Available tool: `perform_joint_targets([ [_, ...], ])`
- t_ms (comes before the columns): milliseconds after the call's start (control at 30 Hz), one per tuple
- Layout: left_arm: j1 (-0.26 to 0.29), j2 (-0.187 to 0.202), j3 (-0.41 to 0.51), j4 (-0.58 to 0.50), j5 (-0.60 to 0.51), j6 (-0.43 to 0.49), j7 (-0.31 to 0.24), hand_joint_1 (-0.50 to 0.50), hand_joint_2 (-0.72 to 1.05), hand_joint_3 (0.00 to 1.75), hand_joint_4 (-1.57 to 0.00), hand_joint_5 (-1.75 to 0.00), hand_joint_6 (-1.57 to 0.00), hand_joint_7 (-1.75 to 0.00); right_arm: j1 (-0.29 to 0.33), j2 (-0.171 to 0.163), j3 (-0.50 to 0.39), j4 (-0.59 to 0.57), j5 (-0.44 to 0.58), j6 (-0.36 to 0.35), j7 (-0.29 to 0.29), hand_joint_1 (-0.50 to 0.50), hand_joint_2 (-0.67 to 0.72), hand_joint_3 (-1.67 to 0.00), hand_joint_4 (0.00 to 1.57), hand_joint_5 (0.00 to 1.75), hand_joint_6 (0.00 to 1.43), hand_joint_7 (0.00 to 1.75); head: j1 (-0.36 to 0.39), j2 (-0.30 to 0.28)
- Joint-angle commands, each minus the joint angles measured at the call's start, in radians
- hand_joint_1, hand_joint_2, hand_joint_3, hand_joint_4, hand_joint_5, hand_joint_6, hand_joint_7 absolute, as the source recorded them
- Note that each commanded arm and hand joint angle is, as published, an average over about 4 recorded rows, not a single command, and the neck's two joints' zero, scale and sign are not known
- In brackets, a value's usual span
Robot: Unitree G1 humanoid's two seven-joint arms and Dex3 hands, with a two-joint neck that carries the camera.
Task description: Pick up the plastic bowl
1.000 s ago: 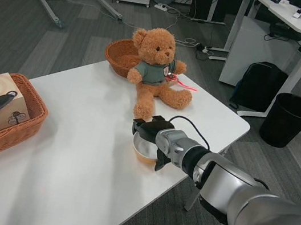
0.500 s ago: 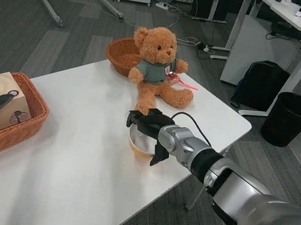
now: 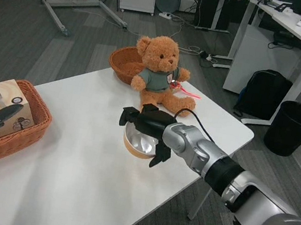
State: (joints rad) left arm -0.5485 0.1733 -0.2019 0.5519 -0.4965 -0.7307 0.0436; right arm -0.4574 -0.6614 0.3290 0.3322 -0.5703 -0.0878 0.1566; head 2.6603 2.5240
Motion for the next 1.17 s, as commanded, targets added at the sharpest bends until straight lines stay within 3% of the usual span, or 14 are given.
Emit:
perform_joint_targets([
  [33,0.002,0.008,-0.022,0.017,-0.014,-0.003,0.001,-0.5,0.34,0.0,0.0,0.0,0.0,0.0,0.016,-0.02,-0.005,-0.052,0.014,-0.001,0.023,-0.46,-0.6,-1.59,0.71,1.65,1.06,1.68,0.042,0.071],
  [167,-0.01,0.008,-0.057,0.033,-0.023,-0.003,-0.001,-0.5,0.34,0.0,0.0,0.0,0.0,0.0,0.017,-0.027,-0.007,-0.1,0.023,-0.001,0.039,-0.46,-0.6,-1.59,0.71,1.65,1.06,1.68,0.08,0.12],
  [367,-0.026,0.009,-0.121,0.042,-0.045,-0.004,-0.011,-0.5,0.34,0.0,0.0,0.0,0.0,0.0,0.012,-0.037,-0.008,-0.137,0.031,0.0,0.059,-0.46,-0.6,-1.59,0.74,1.65,1.08,1.68,0.108,0.282],
  [500,-0.034,0.01,-0.158,0.044,-0.061,-0.003,-0.016,-0.5,0.34,0.0,0.0,0.0,0.0,0.0,0.006,-0.042,-0.007,-0.142,0.033,0.0,0.064,-0.46,-0.6,-1.59,0.74,1.65,1.08,1.68,0.138,0.334],
  [833,-0.05,0.014,-0.205,0.048,-0.076,-0.003,-0.019,-0.5,0.34,0.0,0.0,0.0,0.0,0.0,-0.002,-0.043,0.001,-0.143,0.033,0.006,0.067,-0.46,-0.6,-1.59,0.74,1.65,1.08,1.68,0.147,0.331],
  [1167,-0.059,0.017,-0.226,0.058,-0.092,-0.003,-0.021,-0.5,0.34,0.0,0.0,0.0,0.0,0.0,-0.012,-0.039,0.03,-0.128,0.049,0.01,0.069,-0.46,-0.6,-1.59,0.73,1.65,1.08,1.68,0.113,0.274],
])
